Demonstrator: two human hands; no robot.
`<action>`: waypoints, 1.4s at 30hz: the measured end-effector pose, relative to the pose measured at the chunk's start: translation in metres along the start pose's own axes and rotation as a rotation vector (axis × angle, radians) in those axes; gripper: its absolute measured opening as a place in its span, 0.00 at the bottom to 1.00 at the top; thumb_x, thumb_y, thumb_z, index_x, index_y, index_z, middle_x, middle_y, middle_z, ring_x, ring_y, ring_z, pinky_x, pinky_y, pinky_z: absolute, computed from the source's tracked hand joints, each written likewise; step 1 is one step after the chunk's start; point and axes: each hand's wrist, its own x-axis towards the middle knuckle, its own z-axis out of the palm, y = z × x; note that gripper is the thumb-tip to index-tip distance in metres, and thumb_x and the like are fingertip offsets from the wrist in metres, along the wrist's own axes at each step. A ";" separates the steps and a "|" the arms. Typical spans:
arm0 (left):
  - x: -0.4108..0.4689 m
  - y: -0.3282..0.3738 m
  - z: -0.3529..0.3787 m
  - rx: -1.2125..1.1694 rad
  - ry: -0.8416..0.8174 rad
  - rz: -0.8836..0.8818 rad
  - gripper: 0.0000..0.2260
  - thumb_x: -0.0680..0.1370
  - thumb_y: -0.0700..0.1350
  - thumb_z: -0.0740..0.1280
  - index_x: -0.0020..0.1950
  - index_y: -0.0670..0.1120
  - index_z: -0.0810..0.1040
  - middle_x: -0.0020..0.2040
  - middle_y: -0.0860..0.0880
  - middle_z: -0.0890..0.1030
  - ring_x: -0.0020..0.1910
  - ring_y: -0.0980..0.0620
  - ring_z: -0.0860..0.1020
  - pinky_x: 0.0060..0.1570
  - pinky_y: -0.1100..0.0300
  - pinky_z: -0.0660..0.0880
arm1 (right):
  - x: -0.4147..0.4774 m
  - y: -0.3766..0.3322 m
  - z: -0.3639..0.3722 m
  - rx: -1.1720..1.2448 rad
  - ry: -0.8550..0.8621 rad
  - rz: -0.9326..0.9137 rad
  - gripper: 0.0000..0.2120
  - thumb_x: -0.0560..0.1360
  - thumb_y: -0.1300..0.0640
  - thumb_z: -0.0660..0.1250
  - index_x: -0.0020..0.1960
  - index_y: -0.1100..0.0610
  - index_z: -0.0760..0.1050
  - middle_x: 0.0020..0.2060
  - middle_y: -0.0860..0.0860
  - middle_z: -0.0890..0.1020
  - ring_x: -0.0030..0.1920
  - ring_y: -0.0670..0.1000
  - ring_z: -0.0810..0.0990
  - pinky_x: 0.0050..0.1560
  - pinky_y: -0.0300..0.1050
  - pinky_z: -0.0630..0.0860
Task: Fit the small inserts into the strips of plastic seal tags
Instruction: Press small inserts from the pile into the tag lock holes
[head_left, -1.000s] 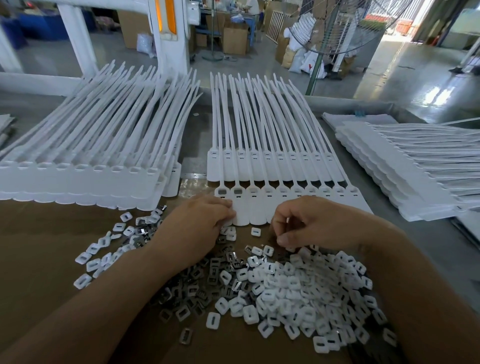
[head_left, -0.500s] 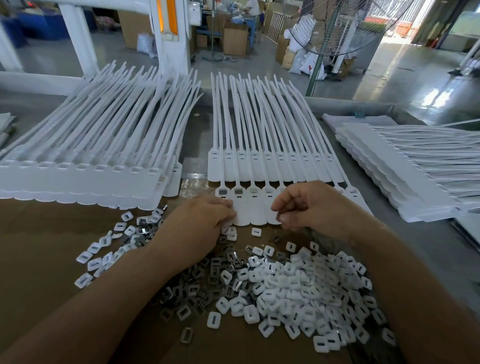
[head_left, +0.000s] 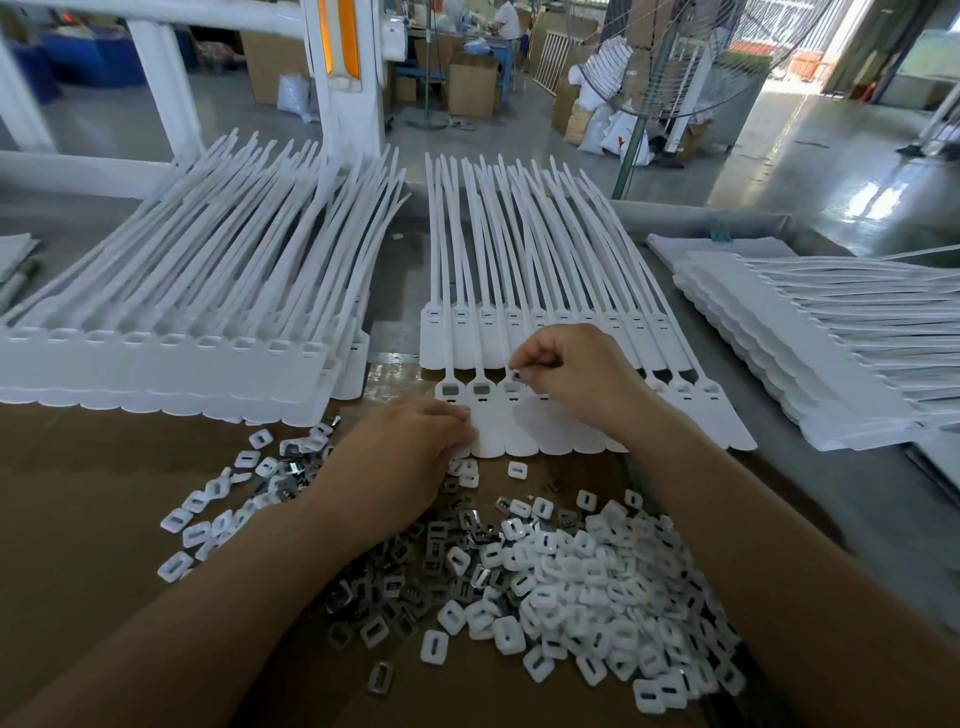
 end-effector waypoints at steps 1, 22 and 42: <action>0.000 0.000 0.000 -0.002 -0.001 -0.001 0.12 0.78 0.44 0.61 0.59 0.52 0.78 0.64 0.55 0.74 0.63 0.56 0.71 0.62 0.64 0.63 | 0.002 0.000 0.004 0.004 0.001 -0.001 0.05 0.73 0.62 0.68 0.44 0.53 0.80 0.32 0.39 0.76 0.35 0.36 0.73 0.36 0.23 0.68; -0.003 -0.001 0.000 0.015 0.007 -0.002 0.12 0.77 0.42 0.62 0.58 0.51 0.78 0.62 0.53 0.76 0.62 0.53 0.71 0.58 0.67 0.59 | 0.006 0.005 0.009 -0.019 -0.028 0.037 0.08 0.72 0.61 0.68 0.39 0.48 0.77 0.34 0.39 0.76 0.37 0.37 0.73 0.32 0.23 0.66; -0.001 0.001 0.000 0.008 0.004 -0.024 0.12 0.78 0.44 0.60 0.59 0.52 0.78 0.64 0.55 0.74 0.62 0.56 0.70 0.57 0.71 0.56 | -0.049 0.003 -0.023 -0.166 -0.438 0.002 0.10 0.68 0.59 0.74 0.35 0.45 0.77 0.34 0.42 0.80 0.34 0.36 0.77 0.40 0.29 0.74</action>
